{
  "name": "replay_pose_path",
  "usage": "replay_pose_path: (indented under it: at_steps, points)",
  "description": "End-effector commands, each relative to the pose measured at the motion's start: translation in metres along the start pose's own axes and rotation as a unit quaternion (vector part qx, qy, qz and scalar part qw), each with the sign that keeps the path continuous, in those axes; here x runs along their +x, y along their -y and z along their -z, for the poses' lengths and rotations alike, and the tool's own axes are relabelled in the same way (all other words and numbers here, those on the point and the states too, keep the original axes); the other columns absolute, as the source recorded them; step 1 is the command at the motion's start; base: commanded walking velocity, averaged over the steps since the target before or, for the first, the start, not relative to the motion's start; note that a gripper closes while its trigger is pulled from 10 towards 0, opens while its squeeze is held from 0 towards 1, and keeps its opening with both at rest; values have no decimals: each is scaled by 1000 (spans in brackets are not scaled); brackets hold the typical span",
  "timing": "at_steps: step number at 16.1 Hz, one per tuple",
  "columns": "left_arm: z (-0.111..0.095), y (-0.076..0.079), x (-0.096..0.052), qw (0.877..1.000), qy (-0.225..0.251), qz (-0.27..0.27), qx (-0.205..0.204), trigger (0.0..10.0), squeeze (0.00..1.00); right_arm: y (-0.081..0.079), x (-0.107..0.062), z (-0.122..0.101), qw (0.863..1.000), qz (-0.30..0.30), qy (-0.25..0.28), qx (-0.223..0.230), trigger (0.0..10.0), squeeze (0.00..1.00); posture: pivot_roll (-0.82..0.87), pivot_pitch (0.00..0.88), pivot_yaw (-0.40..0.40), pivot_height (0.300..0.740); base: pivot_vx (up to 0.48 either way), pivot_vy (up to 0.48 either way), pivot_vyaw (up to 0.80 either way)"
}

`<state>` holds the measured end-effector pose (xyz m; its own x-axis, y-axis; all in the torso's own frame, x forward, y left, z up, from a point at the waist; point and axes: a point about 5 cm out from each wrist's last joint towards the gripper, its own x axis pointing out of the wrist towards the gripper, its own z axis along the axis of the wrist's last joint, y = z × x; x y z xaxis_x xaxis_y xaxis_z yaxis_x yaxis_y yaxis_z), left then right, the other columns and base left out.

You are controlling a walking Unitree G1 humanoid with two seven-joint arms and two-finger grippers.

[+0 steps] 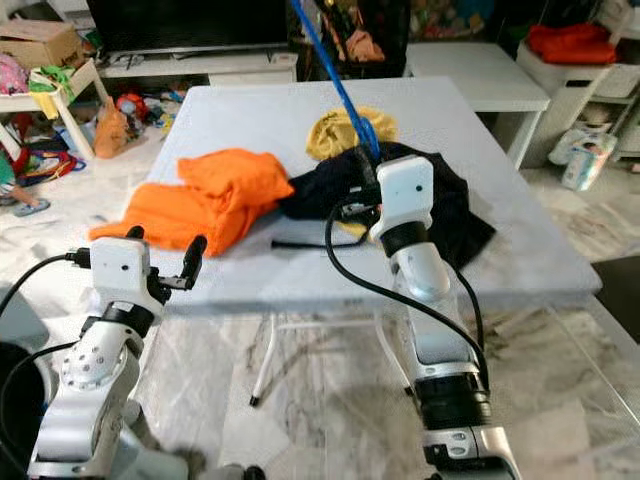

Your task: Hang hanger

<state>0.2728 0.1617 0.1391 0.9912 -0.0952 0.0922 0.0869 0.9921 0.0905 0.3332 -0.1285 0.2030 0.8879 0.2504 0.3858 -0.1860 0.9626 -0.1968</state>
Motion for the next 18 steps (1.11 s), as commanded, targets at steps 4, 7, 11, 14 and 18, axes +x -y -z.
replay_pose_path:
  at_steps: [4,7,11,14,18]
  points:
    - [2,5,2,1000,-5,10,0,10000,0,-1,1,2,1000,-2,-2,2,10000,0,-26,0,42,740,-283,0,0]
    - [3,8,2,1000,-6,16,0,10000,0,0,1,2,1000,-2,-3,1,10000,0,-32,0,43,740,-270,0,0]
    - [4,12,4,1000,-8,23,2,10000,0,1,2,3,1000,-1,-3,-2,10000,0,-35,0,47,740,-262,0,0]
    - [4,13,5,1000,-8,26,4,10000,0,3,2,3,1000,6,-6,-9,10000,0,-38,0,49,740,-250,0,0]
    - [6,15,5,999,-10,30,10,10000,0,13,2,8,999,38,-25,-23,10000,0,-44,0,50,740,0,0,0]
